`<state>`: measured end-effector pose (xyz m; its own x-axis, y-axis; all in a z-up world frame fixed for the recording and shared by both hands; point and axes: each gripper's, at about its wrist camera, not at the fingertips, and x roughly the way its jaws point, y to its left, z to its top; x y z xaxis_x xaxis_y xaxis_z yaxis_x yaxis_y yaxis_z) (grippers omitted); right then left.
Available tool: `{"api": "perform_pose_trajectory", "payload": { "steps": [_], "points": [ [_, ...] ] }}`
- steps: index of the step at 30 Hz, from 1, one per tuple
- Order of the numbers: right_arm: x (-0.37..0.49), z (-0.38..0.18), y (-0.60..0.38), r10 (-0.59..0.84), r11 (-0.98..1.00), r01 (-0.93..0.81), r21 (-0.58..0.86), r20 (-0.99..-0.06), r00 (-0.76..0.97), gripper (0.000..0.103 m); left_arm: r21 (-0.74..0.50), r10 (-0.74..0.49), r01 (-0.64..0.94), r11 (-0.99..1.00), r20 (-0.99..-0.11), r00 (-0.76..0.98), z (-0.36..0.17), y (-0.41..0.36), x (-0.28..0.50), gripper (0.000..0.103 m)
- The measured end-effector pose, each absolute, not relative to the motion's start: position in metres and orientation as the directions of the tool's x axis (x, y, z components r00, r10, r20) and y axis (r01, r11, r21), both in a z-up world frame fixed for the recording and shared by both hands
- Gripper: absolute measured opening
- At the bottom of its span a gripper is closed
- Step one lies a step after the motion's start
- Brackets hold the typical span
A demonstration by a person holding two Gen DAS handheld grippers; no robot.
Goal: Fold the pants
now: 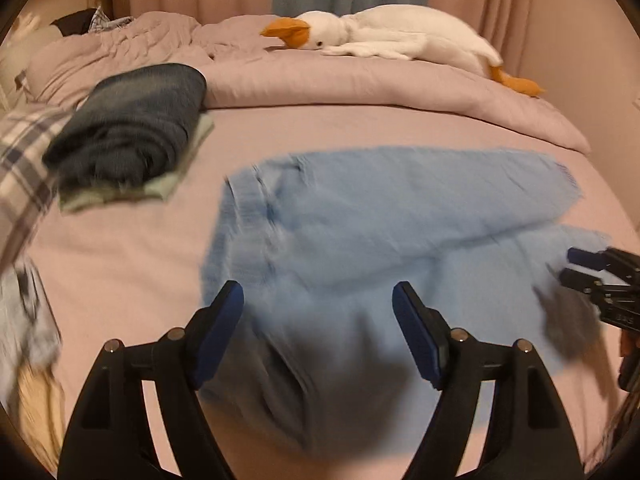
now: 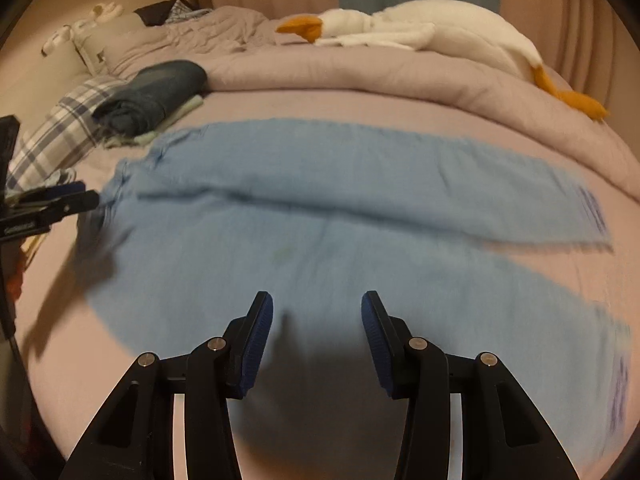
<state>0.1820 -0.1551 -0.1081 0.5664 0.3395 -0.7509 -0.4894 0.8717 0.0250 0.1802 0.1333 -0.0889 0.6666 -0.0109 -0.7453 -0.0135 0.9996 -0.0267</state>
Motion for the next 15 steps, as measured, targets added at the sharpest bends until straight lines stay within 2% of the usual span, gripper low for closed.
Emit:
{"api": "perform_pose_trajectory", "payload": {
  "steps": [8, 10, 15],
  "points": [
    [0.275, -0.089, -0.117, 0.402, 0.832, -0.555, -0.023, -0.663, 0.631, 0.047, -0.061, -0.045, -0.007, 0.998, -0.795, 0.605, -0.1, 0.166, 0.281, 0.076],
    [0.302, -0.094, -0.105, 0.398, 0.824, -0.566, -0.028, -0.683, 0.612, 0.047, -0.073, -0.075, 0.025, 0.997, -0.817, 0.573, -0.106, 0.17, 0.301, 0.076],
    [0.358, -0.104, -0.072, 0.305, 0.787, -0.604, -0.127, -0.771, 0.56, 0.047, 0.022, -0.016, 0.067, 0.998, -0.854, 0.519, -0.118, 0.182, 0.334, 0.076]
  ]
}}
